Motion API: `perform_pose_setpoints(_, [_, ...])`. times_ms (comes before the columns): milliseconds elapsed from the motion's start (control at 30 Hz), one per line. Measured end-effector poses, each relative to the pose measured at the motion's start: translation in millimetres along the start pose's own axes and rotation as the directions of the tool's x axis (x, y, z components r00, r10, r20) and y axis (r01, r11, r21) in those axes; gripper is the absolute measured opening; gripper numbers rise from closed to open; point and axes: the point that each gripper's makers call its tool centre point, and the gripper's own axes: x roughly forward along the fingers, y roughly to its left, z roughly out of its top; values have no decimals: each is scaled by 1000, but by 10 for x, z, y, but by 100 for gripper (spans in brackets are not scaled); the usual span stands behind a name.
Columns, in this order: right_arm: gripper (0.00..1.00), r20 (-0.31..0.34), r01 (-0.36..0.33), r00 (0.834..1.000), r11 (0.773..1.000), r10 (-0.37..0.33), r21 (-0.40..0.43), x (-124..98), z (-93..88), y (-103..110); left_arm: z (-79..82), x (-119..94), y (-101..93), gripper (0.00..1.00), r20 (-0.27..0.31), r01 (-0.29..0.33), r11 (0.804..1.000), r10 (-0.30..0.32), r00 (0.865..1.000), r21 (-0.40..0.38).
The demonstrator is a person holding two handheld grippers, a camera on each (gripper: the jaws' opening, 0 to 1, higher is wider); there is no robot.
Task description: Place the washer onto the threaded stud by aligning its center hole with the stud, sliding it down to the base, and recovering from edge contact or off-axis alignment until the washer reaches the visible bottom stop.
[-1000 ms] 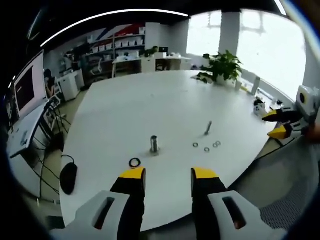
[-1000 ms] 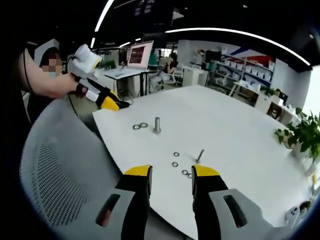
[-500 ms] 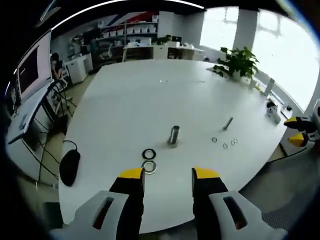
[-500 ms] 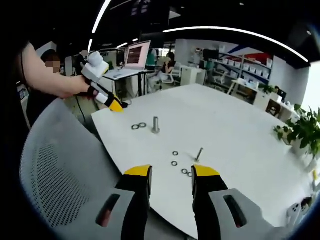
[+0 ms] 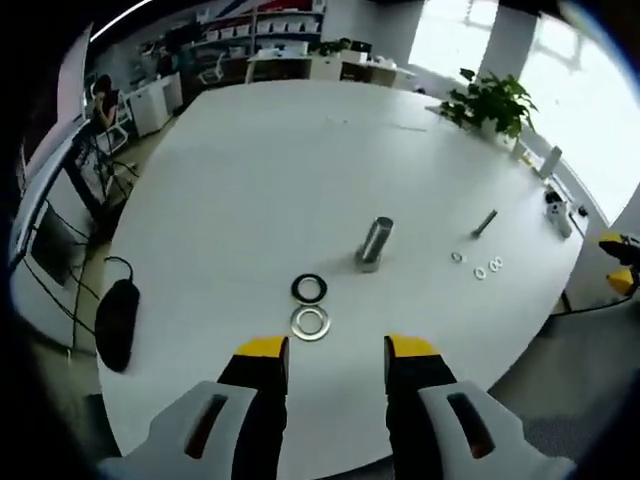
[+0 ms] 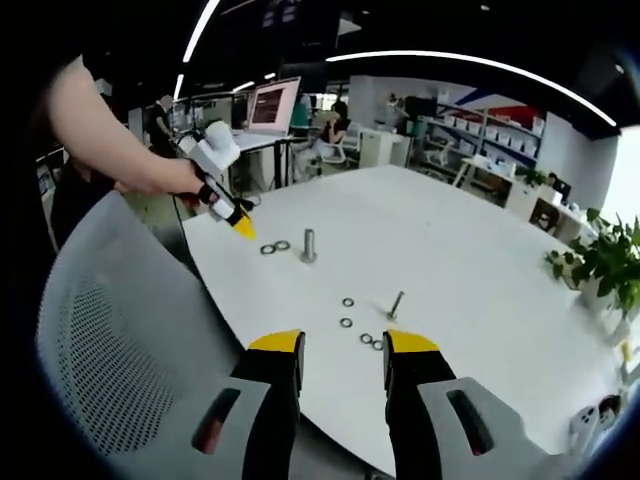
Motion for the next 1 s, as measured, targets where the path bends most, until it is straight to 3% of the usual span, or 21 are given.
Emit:
perform_pose_setpoints(100, [34,-6,-1,1000,1000,1,4,14,-3,-6,-122,91,66,36,-85,-16,993,26,996,113])
perform_pose_setpoints(267, [34,-10,8,1000,1000,-8,-4,-3,-22,-12,-43,126,-29,36,-67,6,998,-2,998,64])
perform_pose_setpoints(367, [34,-9,9,1000,1000,-9,-6,3,-15,-19,-94,174,-4,36,-105,2,997,7,994,79])
perform_pose_setpoints(533, [33,-12,2,1000,1000,-2,-8,3,-27,-8,-133,243,36,38,-124,6,999,0,992,46])
perform_pose_setpoints(833, [33,-15,8,1000,1000,-8,-8,2,-29,-20,-109,322,3,37,-152,14,997,-4,988,70])
perform_pose_setpoints(1000, [33,-17,10,1000,1000,-10,-5,-1,-39,-28,-155,401,-46,37,-192,32,991,-6,981,132])
